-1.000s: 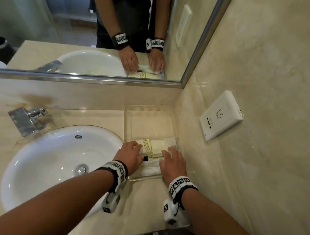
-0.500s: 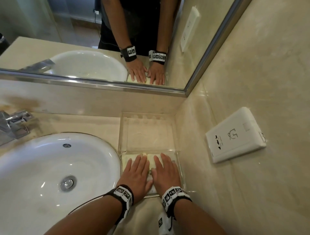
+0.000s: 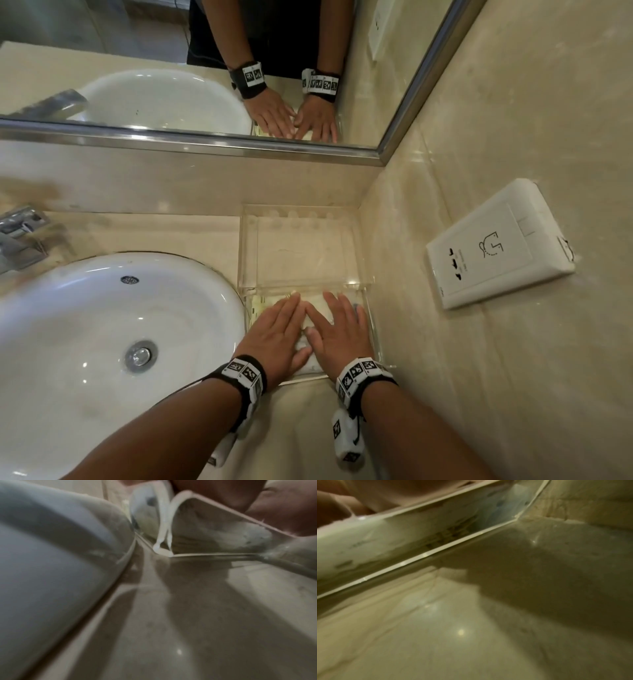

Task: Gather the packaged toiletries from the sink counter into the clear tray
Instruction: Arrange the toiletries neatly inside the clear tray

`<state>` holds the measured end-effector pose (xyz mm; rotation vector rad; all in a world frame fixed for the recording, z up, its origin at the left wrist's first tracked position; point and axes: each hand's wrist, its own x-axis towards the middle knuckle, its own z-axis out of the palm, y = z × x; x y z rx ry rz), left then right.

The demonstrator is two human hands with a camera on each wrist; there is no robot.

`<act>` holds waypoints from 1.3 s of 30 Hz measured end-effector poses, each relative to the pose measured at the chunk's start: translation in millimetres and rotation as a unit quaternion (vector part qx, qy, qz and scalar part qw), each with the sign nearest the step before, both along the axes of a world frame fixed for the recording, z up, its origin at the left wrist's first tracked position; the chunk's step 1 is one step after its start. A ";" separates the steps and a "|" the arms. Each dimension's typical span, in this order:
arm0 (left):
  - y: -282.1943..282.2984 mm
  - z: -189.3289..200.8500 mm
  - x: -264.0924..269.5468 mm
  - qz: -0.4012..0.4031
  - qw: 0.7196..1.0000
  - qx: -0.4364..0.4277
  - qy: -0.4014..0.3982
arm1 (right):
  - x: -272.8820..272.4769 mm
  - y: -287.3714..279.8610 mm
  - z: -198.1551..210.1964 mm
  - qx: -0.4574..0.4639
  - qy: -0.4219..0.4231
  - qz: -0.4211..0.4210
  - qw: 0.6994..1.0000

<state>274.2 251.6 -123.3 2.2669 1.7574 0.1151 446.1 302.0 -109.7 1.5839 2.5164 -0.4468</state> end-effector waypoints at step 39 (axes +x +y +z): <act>2.4 9.4 1.7 0.007 0.997 -0.052 0.049 | 3.6 0.6 -3.8 0.018 0.012 -0.004 1.000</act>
